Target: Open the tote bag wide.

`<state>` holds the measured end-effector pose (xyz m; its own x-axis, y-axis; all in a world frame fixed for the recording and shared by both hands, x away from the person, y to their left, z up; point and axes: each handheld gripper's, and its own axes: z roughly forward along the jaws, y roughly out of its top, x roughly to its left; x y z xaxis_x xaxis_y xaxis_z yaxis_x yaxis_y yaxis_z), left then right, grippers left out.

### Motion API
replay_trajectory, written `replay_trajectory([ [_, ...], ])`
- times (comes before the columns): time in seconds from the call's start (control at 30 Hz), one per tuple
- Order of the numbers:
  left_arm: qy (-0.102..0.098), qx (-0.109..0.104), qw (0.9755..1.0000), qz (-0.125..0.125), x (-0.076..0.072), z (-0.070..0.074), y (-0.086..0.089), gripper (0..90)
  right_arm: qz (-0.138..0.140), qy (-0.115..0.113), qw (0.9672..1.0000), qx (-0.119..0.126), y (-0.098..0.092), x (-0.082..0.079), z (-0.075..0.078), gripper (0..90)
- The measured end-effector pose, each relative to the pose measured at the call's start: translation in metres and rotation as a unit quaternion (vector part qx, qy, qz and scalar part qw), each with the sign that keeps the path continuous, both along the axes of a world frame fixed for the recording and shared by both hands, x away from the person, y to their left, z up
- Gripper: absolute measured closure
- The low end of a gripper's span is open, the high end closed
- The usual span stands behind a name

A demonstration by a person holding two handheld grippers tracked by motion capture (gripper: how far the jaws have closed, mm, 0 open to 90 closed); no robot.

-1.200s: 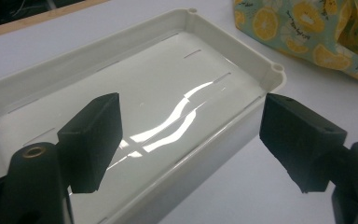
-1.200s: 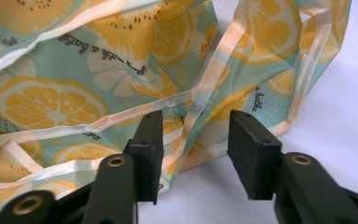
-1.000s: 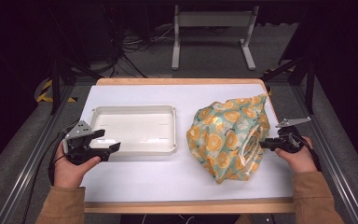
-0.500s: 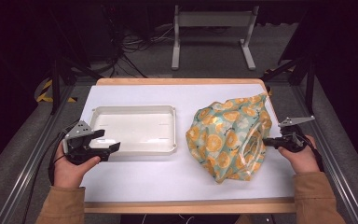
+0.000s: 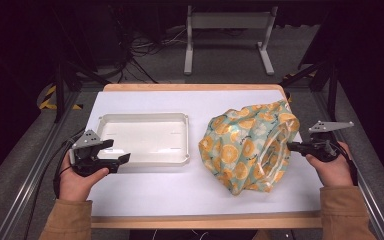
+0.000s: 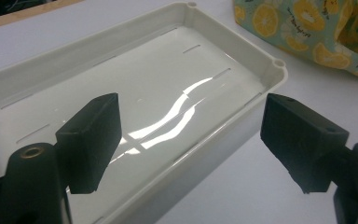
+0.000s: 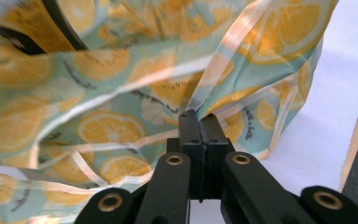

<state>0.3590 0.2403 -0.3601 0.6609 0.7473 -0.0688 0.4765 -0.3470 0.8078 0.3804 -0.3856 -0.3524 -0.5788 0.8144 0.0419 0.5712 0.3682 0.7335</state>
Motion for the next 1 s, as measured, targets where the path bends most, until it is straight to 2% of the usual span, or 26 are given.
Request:
replay_trajectory([
  [0.3,0.0,0.002,1.0,-0.003,0.0,0.0,-0.001,21.1,0.024,-0.052,0.9976,0.039,0.004,-0.014,0.024,90.0],
  [0.47,0.002,-0.001,1.0,-0.008,0.001,-0.002,-0.002,20.7,0.033,-0.077,0.9951,0.054,0.007,-0.019,0.03,90.0],
  [0.57,0.0,0.002,0.9999,-0.01,0.001,-0.002,-0.003,20.6,0.037,-0.083,0.994,0.061,0.007,-0.02,0.033,90.0],
  [0.63,0.0,-0.006,0.9999,-0.015,0.001,-0.002,-0.003,20.2,0.04,-0.091,0.9924,0.073,0.008,-0.022,0.035,90.0],
  [0.83,-0.008,-0.013,0.9994,-0.03,0.0,-0.002,-0.007,19.3,0.045,-0.117,0.9892,0.076,0.012,-0.025,0.037,90.0],
  [0.93,-0.015,-0.018,0.9989,-0.041,-0.001,-0.002,-0.008,18.9,0.049,-0.128,0.9869,0.086,0.013,-0.026,0.038,90.0],
  [1.0,-0.021,-0.025,0.9984,-0.047,-0.002,-0.001,-0.009,18.8,0.061,-0.142,0.9834,0.096,0.015,-0.027,0.038,90.0],
])
